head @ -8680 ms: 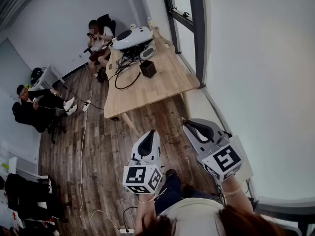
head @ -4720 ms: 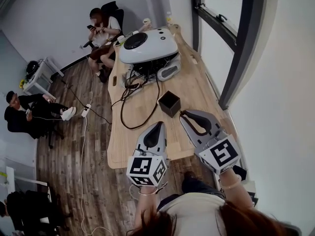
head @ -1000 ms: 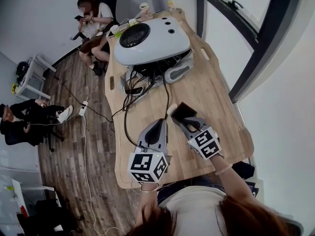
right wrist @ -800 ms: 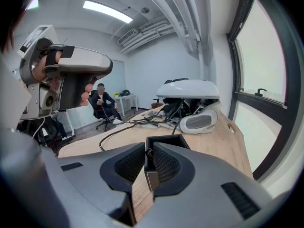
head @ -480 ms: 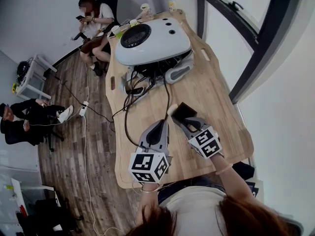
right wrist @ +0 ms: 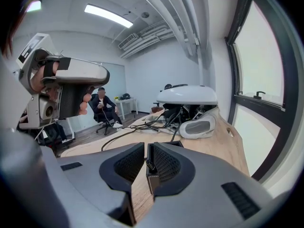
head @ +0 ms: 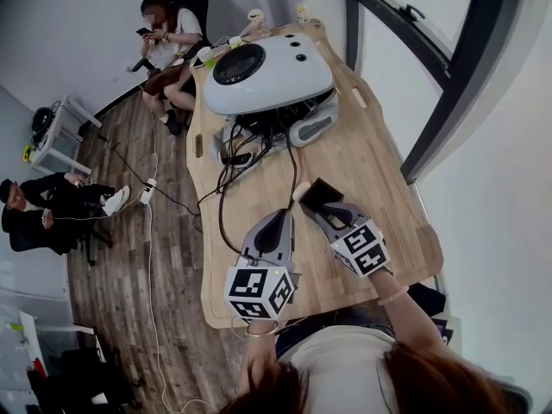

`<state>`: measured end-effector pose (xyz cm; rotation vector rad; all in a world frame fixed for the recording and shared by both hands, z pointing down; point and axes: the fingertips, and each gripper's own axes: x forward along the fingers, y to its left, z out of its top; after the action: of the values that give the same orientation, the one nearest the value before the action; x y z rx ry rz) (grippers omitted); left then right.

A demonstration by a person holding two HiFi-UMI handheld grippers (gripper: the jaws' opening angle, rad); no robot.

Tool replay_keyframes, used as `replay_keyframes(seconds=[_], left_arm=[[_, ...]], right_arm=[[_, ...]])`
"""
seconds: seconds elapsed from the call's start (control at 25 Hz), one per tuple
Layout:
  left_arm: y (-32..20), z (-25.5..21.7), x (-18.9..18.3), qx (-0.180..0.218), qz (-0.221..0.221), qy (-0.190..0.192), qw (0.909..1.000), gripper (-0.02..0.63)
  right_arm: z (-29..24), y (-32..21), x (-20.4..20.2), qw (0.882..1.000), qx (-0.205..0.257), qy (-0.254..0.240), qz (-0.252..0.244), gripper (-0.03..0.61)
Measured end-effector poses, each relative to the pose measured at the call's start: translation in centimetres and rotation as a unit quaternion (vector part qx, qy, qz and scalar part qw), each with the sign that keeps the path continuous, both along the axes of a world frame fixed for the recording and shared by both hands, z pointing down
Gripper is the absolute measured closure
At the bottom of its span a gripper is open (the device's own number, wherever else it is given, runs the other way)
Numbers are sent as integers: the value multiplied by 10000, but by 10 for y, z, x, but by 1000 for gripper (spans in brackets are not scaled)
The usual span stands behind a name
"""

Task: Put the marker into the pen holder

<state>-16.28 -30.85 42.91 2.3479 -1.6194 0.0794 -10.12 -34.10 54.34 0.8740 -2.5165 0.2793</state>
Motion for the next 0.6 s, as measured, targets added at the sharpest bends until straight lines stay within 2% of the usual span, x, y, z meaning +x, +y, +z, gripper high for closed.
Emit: replay_keyframes(seconds=[0.6], left_arm=[[27, -12, 12, 148, -68, -7, 9999, 592]], right_arm=[[-53, 22, 15, 9975, 545, -452, 32, 523]])
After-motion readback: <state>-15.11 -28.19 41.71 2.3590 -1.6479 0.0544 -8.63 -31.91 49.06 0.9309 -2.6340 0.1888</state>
